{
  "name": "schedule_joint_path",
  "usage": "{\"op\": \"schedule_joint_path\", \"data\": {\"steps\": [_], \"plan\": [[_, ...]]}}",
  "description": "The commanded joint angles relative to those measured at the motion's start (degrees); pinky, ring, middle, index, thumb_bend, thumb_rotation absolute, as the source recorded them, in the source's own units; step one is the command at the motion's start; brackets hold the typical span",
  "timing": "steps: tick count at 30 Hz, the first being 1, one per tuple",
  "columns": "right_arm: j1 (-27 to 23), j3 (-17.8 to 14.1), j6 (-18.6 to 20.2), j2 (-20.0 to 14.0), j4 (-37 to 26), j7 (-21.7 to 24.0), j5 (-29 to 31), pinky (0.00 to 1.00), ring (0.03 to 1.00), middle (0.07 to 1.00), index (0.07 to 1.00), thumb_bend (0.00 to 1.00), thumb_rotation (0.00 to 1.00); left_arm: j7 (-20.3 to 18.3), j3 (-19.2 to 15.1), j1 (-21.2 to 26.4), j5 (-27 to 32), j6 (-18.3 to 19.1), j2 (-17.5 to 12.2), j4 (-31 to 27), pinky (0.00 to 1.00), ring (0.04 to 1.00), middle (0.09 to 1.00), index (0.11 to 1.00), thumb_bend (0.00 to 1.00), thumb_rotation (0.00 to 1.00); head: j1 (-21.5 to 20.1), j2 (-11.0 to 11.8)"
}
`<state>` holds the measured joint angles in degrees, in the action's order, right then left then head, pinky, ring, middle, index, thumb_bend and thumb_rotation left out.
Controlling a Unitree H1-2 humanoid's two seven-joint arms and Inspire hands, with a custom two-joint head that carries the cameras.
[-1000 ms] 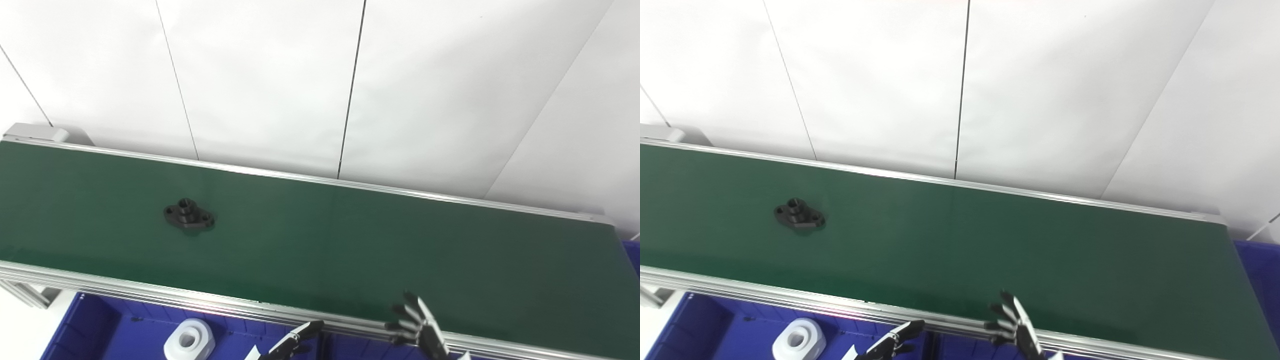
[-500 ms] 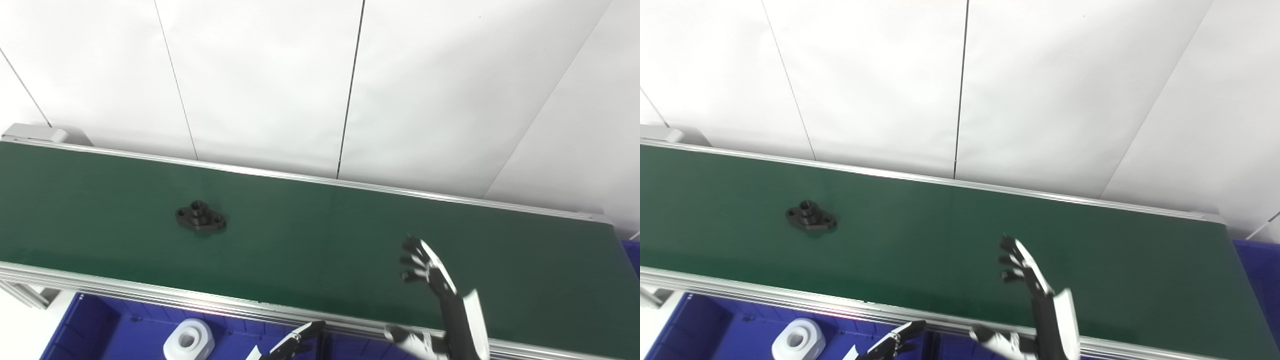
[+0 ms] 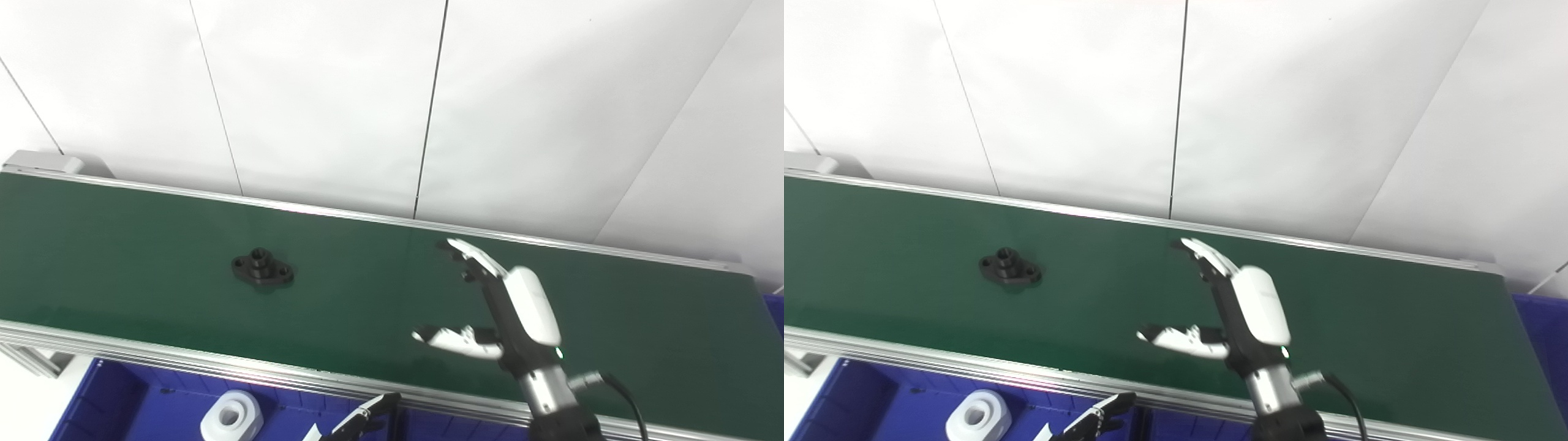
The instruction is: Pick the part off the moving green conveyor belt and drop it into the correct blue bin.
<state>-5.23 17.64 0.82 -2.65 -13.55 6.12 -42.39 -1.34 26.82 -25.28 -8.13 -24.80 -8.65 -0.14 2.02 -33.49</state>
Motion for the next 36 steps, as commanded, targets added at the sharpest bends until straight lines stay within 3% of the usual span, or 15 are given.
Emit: {"op": "schedule_joint_path", "data": {"steps": [1,6,20,31,36], "plan": [[-3.74,0.69,2.61,1.35,0.33,0.81,-2.03,0.65,0.796,0.844,0.823,0.95,0.74,0.59,0.27,0.12,-0.03,-2.11,0.49,-0.64,0.87,0.916,0.907,0.885,0.83,0.84,0.07,-0.06],[-8.63,2.35,4.97,2.6,5.4,0.81,-5.22,0.67,0.802,0.84,0.834,0.95,0.74,0.24,0.22,-0.02,-0.45,-2.06,1.08,-0.76,0.87,0.919,0.912,0.889,0.84,0.84,0.54,-0.07],[-20.16,7.95,6.78,5.53,22.17,-2.21,-11.43,0.68,0.808,0.843,0.866,0.92,0.72,1.36,1.05,0.39,-1.62,-2.11,1.66,-0.55,0.88,0.925,0.922,0.899,0.78,0.82,1.19,0.11],[-23.79,10.8,8.07,6.5,30.15,-4.65,-12.76,0.68,0.793,0.837,0.864,0.93,0.71,2.24,2.66,1.0,-1.75,-2.11,1.8,-0.09,0.87,0.932,0.933,0.907,0.78,0.81,1.95,-0.04],[-24.9,12.19,9.47,6.97,32.14,-5.02,-14.05,0.63,0.772,0.822,0.856,0.94,0.71,3.32,3.43,1.06,-2.67,-2.11,2.29,-0.19,0.87,0.929,0.929,0.91,0.78,0.82,2.57,-0.38]]}}
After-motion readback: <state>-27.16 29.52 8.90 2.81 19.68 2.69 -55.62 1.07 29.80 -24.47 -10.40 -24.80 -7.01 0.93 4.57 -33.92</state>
